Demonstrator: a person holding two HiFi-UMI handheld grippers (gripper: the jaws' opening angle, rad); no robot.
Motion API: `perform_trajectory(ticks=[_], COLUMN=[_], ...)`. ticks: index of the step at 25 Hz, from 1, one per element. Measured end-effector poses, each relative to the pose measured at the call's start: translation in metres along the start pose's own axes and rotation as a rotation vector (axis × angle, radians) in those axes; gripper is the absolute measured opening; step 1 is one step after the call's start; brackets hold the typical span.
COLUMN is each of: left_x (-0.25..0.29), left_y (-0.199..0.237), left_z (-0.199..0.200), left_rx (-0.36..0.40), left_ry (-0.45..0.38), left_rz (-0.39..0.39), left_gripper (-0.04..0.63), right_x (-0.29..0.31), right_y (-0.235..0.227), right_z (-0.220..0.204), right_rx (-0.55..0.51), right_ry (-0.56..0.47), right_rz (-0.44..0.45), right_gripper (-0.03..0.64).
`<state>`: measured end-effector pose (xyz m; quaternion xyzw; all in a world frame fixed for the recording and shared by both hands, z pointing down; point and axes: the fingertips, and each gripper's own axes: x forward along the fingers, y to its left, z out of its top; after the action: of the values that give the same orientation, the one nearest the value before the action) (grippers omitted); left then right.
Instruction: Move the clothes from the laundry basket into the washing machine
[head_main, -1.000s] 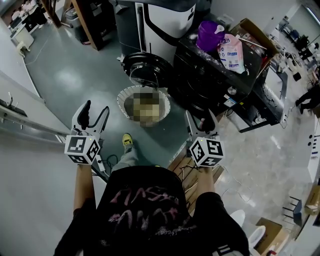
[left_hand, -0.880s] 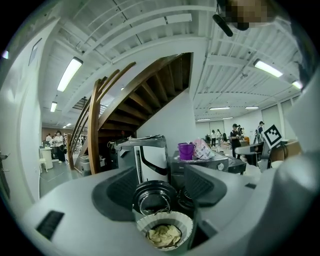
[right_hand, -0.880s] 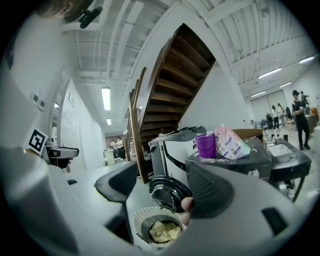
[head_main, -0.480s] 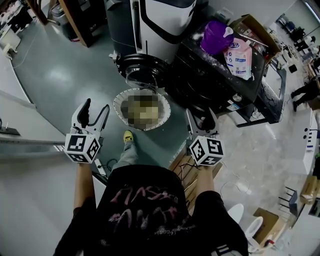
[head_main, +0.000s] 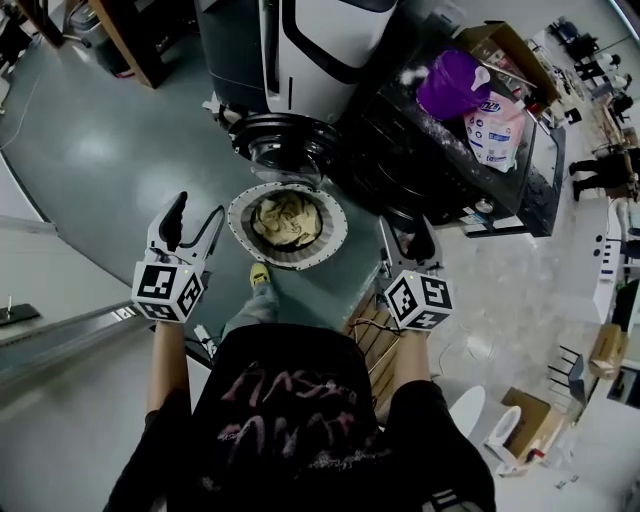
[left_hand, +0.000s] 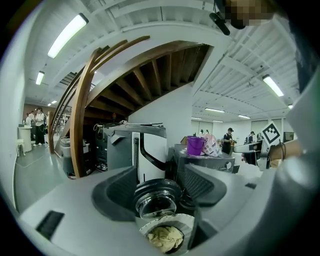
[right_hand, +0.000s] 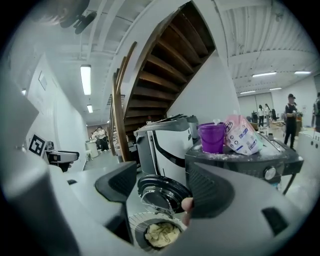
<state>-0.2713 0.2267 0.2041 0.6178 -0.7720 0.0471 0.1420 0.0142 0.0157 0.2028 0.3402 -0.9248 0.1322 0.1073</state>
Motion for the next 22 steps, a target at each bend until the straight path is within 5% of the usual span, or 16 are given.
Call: perform_trajectory(ticks=[12,22], left_x=[0.059,0.078], left_y=[0.061,0.051], left_z=[-0.02,-0.038], left_rx=[-0.043,-0.016], left_ry=[0.069,0.133], left_rz=[-0.119,-0.15], left_gripper=[0.299,0.299], right_x=[0.047,0.076], right_y=[0.021,0.017], right_z=[-0.002,-0.015], right_rx=[0.005,0.007], right_ry=[0.051,0.082], right_rz=[-0.109,-0.059], right_gripper=[0.33,0.33])
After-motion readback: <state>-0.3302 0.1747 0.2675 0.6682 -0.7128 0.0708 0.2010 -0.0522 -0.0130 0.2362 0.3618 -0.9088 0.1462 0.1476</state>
